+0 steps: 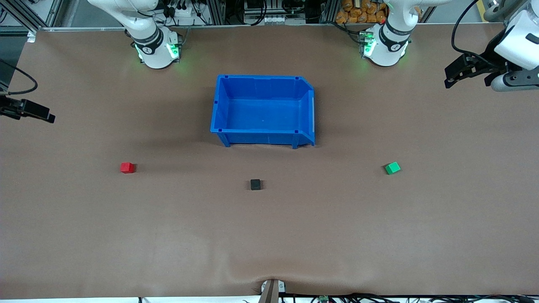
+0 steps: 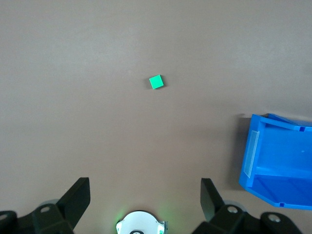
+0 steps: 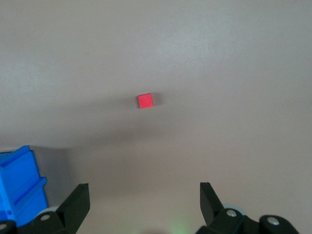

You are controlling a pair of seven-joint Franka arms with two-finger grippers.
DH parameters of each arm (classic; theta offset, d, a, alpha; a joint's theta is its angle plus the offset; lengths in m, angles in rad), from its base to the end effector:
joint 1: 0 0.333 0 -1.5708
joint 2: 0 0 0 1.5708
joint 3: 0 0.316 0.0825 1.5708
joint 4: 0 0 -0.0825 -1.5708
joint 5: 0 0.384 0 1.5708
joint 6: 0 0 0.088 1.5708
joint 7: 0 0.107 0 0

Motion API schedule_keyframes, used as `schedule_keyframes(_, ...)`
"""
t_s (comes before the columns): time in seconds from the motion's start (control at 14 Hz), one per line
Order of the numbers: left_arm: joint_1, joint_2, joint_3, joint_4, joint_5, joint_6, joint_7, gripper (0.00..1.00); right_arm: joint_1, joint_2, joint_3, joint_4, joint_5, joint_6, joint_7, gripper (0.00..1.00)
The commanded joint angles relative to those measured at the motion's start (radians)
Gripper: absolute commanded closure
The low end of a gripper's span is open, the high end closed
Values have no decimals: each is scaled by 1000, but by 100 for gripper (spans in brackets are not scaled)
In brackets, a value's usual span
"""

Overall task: Attach green and red cubes to black cube
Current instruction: 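Move the right gripper toward the red cube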

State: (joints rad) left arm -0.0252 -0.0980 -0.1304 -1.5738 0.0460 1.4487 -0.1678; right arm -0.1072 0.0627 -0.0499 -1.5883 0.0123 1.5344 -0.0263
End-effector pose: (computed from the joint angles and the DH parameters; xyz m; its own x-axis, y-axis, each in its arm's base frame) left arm 0.5050 -0.0777 0.6645 0.9997 0.0185 -0.0176 0.0174 -0.9979 -0.0623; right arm 0.5598 -0.0865 0.5782 0.9848 -0.1292 -0.1160 -0.1315 -0.9912 -0.0122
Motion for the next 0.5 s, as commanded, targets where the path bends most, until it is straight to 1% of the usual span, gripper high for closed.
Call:
schedule_keyframes(0.0,2,6,-6,20,6,-21,-18,0,-23,-9,15,-70,5,67,6,0)
schedule_keyframes(0.43,10,-3,-6,-11,6,-31,-21,0,-49,-9,15,-203,5,246,6,0)
